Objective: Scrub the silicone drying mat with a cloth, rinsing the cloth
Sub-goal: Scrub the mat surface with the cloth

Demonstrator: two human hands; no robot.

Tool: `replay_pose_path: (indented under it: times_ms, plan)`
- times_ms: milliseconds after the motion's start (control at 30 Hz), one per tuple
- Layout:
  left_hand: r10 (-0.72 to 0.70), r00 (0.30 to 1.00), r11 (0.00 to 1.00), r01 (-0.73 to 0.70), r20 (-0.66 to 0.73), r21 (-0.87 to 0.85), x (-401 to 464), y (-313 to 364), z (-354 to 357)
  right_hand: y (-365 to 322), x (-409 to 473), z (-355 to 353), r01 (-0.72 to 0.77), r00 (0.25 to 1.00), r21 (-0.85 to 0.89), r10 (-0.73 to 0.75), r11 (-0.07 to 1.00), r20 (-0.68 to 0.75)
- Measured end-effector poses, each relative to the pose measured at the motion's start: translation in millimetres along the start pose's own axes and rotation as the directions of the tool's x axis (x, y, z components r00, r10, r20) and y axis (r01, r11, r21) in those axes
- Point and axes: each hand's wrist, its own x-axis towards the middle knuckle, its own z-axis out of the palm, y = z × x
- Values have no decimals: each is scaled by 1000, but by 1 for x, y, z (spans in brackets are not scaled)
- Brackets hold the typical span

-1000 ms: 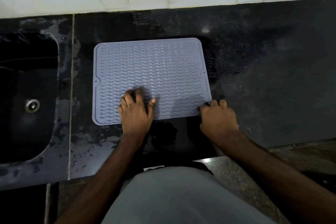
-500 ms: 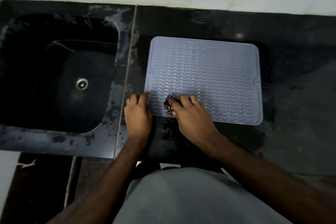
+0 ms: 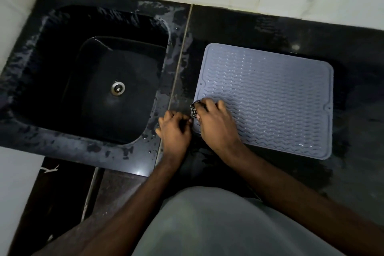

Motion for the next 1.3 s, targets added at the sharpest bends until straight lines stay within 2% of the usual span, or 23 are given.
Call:
replay_pose_path:
  times_ms: [267, 433, 567, 733, 1000, 1200, 1300]
  plan:
    - [-52, 999, 998, 52, 15, -23, 4, 3, 1, 5, 12, -6, 111, 988, -66, -102, 992, 120]
    - [-78, 996, 997, 79, 32, -21, 3, 5, 0, 9, -5, -1, 196, 961, -26, -187, 980, 205]
    - [-99, 995, 993, 99, 4, -68, 4, 7, -1, 13, -22, 2, 292, 936, -67, -270, 954, 224]
    - [-84, 996, 996, 84, -19, -3, 3, 10, -2, 23, -26, -1, 376, 914, -142, -342, 916, 216]
    - [-58, 998, 995, 60, -20, 81, 1, 11, -4, 40, -27, -11, 478, 862, -84, -450, 874, 233]
    - [68, 997, 974, -61, -21, 218, -2, 13, -4, 58, -24, -19, 391, 879, 52, -390, 919, 274]
    - [97, 995, 978, -94, -4, 186, -3, 13, -3, 61, -25, -23, 244, 954, 222, -275, 944, 122]
